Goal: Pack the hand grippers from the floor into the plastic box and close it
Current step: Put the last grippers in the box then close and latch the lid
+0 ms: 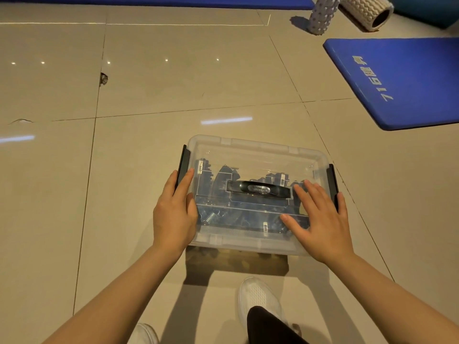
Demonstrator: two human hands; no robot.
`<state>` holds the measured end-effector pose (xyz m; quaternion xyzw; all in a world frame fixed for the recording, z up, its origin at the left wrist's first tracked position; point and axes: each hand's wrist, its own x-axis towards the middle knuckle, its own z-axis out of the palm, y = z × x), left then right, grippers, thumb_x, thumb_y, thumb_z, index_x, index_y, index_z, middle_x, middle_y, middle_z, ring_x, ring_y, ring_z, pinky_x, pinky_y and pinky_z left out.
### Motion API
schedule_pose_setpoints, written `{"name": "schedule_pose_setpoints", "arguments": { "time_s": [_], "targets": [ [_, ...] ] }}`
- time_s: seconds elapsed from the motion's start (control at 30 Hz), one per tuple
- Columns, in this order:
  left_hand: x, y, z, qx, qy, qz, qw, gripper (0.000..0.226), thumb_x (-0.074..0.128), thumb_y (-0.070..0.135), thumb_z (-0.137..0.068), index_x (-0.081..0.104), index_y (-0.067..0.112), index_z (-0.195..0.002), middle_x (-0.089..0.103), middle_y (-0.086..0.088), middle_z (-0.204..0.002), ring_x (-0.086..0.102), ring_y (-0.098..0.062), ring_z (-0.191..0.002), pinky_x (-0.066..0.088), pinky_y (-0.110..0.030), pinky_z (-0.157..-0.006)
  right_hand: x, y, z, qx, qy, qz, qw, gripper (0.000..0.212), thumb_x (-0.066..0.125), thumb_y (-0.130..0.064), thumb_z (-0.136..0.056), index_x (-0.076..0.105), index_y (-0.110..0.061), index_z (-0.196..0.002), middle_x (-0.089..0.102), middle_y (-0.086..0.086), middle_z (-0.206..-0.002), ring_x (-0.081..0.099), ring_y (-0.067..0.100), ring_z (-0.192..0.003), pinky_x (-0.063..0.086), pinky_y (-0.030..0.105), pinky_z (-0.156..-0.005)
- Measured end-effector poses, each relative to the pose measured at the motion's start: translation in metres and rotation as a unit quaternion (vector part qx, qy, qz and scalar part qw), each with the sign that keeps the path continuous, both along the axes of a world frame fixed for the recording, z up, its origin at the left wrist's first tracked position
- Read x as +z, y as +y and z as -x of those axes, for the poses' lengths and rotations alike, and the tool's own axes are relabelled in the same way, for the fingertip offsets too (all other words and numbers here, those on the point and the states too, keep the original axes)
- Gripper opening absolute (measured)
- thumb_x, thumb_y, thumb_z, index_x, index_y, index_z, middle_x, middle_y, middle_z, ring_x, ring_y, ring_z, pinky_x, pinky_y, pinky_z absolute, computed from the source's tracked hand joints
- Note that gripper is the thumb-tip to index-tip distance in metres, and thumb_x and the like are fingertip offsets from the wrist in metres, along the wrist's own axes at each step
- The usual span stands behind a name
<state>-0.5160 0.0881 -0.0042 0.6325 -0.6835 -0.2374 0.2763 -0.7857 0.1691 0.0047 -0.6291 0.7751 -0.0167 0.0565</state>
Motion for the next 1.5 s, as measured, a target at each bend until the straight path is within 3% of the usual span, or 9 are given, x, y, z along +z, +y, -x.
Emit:
{"name": "schedule_pose_setpoints", "arguments": {
  "time_s": [0.17, 0.33, 0.43, 0.53, 0.63, 0.8, 1.03, 1.3, 1.5],
  "targets": [
    [-0.002, -0.003, -0.001, -0.069, -0.075, 0.048, 0.994, 0.046, 0.043, 0.029, -0.095, 0.043, 0.021, -0.14, 0.031, -0.013, -0.15, 0.031, -0.031, -0.136, 0.029, -0.045, -0.107, 0.0, -0.001, -0.002, 0.013, -0.002, -0.005, 1.0, 0.079, 0.012, -0.076, -0.083, 0.021, -0.033, -0.148, 0.019, -0.006, -0.156, 0.014, 0.013, -0.144, -0.001, 0.045, -0.118],
    [-0.003, -0.004, -0.005, -0.281, -0.209, 0.11, 0.93, 0.057, 0.035, 0.056, -0.092, 0.041, 0.028, -0.141, 0.035, -0.001, -0.15, 0.024, -0.019, -0.142, 0.024, -0.049, -0.111, 0.004, -0.005, -0.004, 0.038, -0.011, 0.019, 0.999, 0.072, 0.024, -0.069, -0.087, 0.026, -0.029, -0.147, 0.025, 0.001, -0.154, 0.02, 0.019, -0.143, 0.007, 0.049, -0.117],
    [-0.004, -0.006, -0.006, -0.288, -0.237, 0.089, 0.924, 0.065, 0.031, 0.065, -0.09, 0.04, 0.028, -0.142, 0.039, 0.002, -0.148, 0.029, -0.018, -0.139, 0.024, -0.047, -0.112, 0.005, -0.033, -0.033, 0.078, -0.06, 0.099, 0.99, 0.054, 0.056, -0.044, -0.087, 0.048, -0.019, -0.134, 0.041, 0.007, -0.144, 0.036, 0.025, -0.133, 0.031, 0.047, -0.108],
    [-0.003, -0.007, -0.005, -0.295, -0.243, 0.085, 0.92, 0.067, 0.029, 0.067, -0.089, 0.042, 0.026, -0.141, 0.039, 0.001, -0.147, 0.032, -0.018, -0.138, 0.025, -0.047, -0.111, 0.004, -0.061, -0.07, 0.103, -0.061, 0.128, 0.985, 0.039, 0.079, -0.032, -0.071, 0.066, -0.013, -0.103, 0.065, 0.004, -0.107, 0.061, 0.028, -0.097, 0.05, 0.04, -0.079],
    [0.0, -0.007, -0.005, -0.298, -0.242, 0.071, 0.921, 0.067, 0.028, 0.067, -0.09, 0.043, 0.026, -0.14, 0.039, 0.001, -0.147, 0.031, -0.018, -0.138, 0.025, -0.048, -0.111, 0.007, -0.073, -0.079, 0.124, -0.01, 0.087, 0.988, 0.031, 0.081, -0.032, -0.067, 0.067, -0.015, -0.089, 0.062, 0.003, -0.084, 0.06, 0.026, -0.075, 0.047, 0.035, -0.062],
    [0.002, -0.007, -0.006, -0.334, -0.24, 0.086, 0.908, 0.071, 0.037, 0.072, -0.084, 0.045, 0.027, -0.139, 0.04, -0.001, -0.147, 0.031, -0.024, -0.138, 0.028, -0.055, -0.107, 0.02, -0.077, -0.079, 0.127, -0.013, 0.044, 0.991, 0.032, 0.077, -0.03, -0.074, 0.064, -0.008, -0.094, 0.059, 0.009, -0.09, 0.057, 0.031, -0.084, 0.047, 0.042, -0.071],
    [0.002, -0.002, -0.001, -0.483, -0.305, 0.145, 0.808, 0.097, 0.041, 0.088, -0.067, 0.038, 0.028, -0.142, 0.027, -0.011, -0.153, 0.019, -0.04, -0.141, 0.02, -0.068, -0.104, 0.031, -0.031, -0.072, 0.076, 0.001, 0.035, 0.996, 0.038, 0.086, -0.032, -0.058, 0.063, -0.012, -0.081, 0.058, 0.005, -0.075, 0.057, 0.025, -0.068, 0.047, 0.036, -0.053],
    [0.014, 0.02, 0.113, -0.63, -0.33, 0.121, 0.693, 0.086, 0.024, 0.084, -0.078, 0.018, 0.035, -0.149, 0.016, -0.007, -0.157, 0.012, -0.038, -0.142, 0.01, -0.058, -0.107, 0.047, 0.057, 0.014, -0.088, -0.011, -0.04, 0.995, 0.033, 0.047, -0.037, -0.095, 0.046, -0.015, -0.12, 0.048, 0.004, -0.117, 0.044, 0.023, -0.107, 0.035, 0.031, -0.075],
    [0.032, 0.092, 0.236, -0.763, -0.365, 0.119, 0.52, 0.078, 0.025, 0.075, -0.084, -0.017, 0.045, -0.143, -0.029, 0.004, -0.152, -0.026, -0.029, -0.139, -0.015, -0.047, -0.111, 0.058, 0.182, 0.07, -0.294, -0.051, -0.105, 0.949, 0.035, 0.044, -0.04, -0.096, 0.043, -0.016, -0.121, 0.046, 0.003, -0.123, 0.044, 0.022, -0.113, 0.036, 0.029, -0.079]
  ]
}}
